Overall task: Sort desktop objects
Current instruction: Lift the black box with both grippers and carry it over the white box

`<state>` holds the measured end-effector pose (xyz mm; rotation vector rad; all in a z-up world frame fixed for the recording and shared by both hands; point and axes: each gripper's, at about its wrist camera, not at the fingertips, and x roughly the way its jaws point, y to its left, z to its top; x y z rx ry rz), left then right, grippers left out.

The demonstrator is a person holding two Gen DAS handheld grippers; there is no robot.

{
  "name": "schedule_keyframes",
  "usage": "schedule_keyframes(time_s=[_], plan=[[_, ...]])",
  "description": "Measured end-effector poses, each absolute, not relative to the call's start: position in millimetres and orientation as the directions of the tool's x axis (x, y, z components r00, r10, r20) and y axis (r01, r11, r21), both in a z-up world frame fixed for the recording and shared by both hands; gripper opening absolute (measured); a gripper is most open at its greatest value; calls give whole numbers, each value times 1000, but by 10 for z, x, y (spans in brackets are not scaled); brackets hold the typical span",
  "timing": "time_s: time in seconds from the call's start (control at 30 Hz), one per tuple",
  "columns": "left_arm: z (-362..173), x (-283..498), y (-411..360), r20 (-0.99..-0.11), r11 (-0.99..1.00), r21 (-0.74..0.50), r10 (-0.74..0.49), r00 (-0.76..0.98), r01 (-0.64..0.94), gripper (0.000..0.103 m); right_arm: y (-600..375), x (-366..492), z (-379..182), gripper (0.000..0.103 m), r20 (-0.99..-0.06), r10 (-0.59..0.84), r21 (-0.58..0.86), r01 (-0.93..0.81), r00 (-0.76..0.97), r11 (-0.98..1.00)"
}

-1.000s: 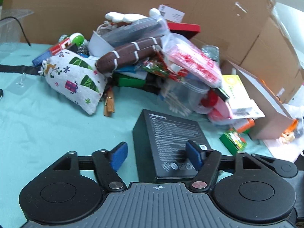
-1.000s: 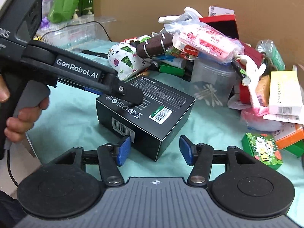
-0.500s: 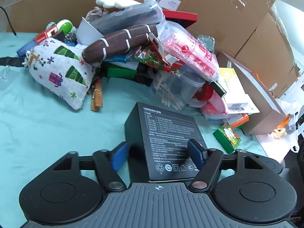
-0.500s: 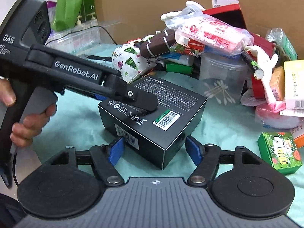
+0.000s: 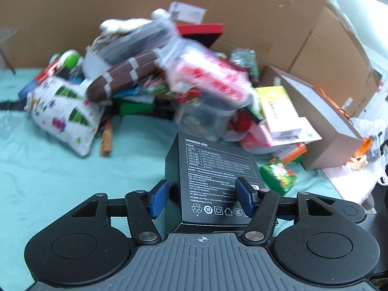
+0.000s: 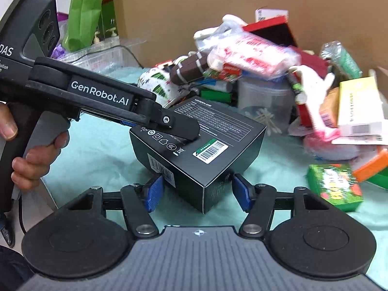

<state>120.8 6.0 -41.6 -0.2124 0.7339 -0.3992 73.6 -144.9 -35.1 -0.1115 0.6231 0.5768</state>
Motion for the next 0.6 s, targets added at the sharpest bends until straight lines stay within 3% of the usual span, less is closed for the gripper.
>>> schedule_keyframes(time_s=[0.23, 0.6], plan=[[-21, 1190, -428, -534, 872, -311, -489, 690, 377, 60, -1865, 546, -11, 66, -496, 418, 19, -472, 761, 881], [649, 1776, -1809, -412, 779, -265, -624, 664, 568, 60, -2903, 776, 614, 64, -378, 205, -67, -248, 903, 966]])
